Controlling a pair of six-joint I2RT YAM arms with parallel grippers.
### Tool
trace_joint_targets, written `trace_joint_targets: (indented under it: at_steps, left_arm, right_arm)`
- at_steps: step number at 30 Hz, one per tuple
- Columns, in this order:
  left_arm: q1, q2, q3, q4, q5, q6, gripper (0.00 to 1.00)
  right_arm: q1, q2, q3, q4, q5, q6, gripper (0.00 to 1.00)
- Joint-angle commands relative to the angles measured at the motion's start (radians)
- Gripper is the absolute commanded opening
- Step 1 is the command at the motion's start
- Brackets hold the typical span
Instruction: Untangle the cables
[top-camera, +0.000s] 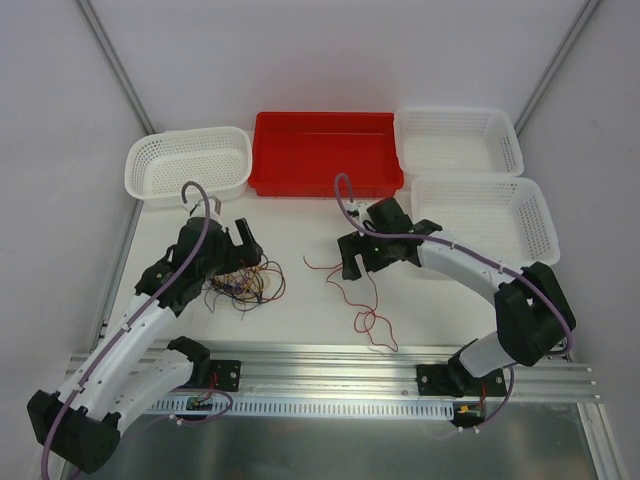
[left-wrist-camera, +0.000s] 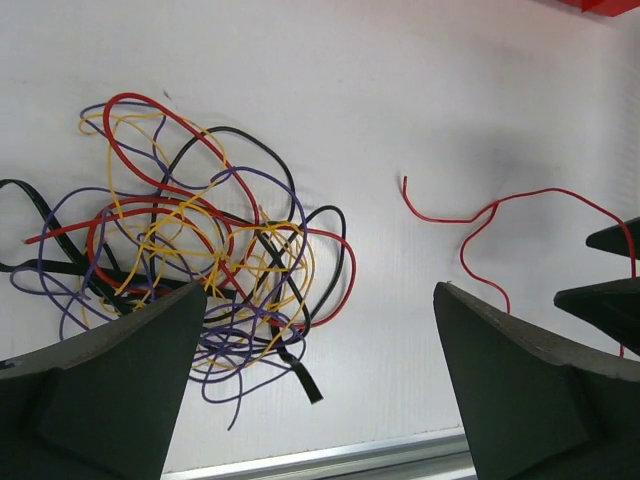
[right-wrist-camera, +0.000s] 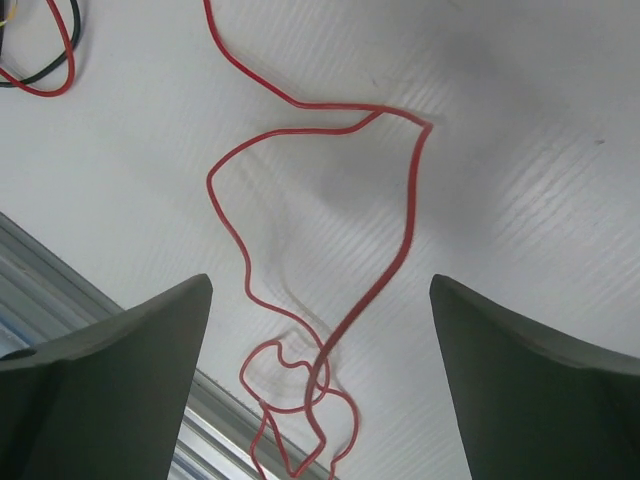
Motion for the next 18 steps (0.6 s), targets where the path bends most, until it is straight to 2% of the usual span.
trace_joint_targets:
  at_steps: [1, 7, 14, 17, 18]
  left_arm:
    - [0.008, -0.087, 0.038, -0.033, -0.014, 0.098, 0.99]
    - [0.008, -0.177, -0.012, -0.038, -0.05, 0.197, 0.99]
    - [0.008, -0.237, -0.072, -0.047, -0.069, 0.227, 0.99]
    - [0.009, -0.253, -0.066, -0.055, -0.085, 0.231, 0.99]
    - [0.008, -0.256, -0.066, -0.058, -0.089, 0.233, 0.99]
  right_arm:
    - [0.046, -0.03, 0.019, 0.022, 0.021, 0.031, 0.97]
    - [0.118, 0.002, 0.01, 0.013, 0.069, 0.056, 0.97]
    - [0.24, 0.089, 0.028, 0.012, 0.193, 0.064, 0.99]
    - [0.273, 0.154, 0.05, 0.004, 0.271, 0.07, 0.93]
    - [0.289, 0.186, 0.057, 0.001, 0.287, 0.071, 0.88]
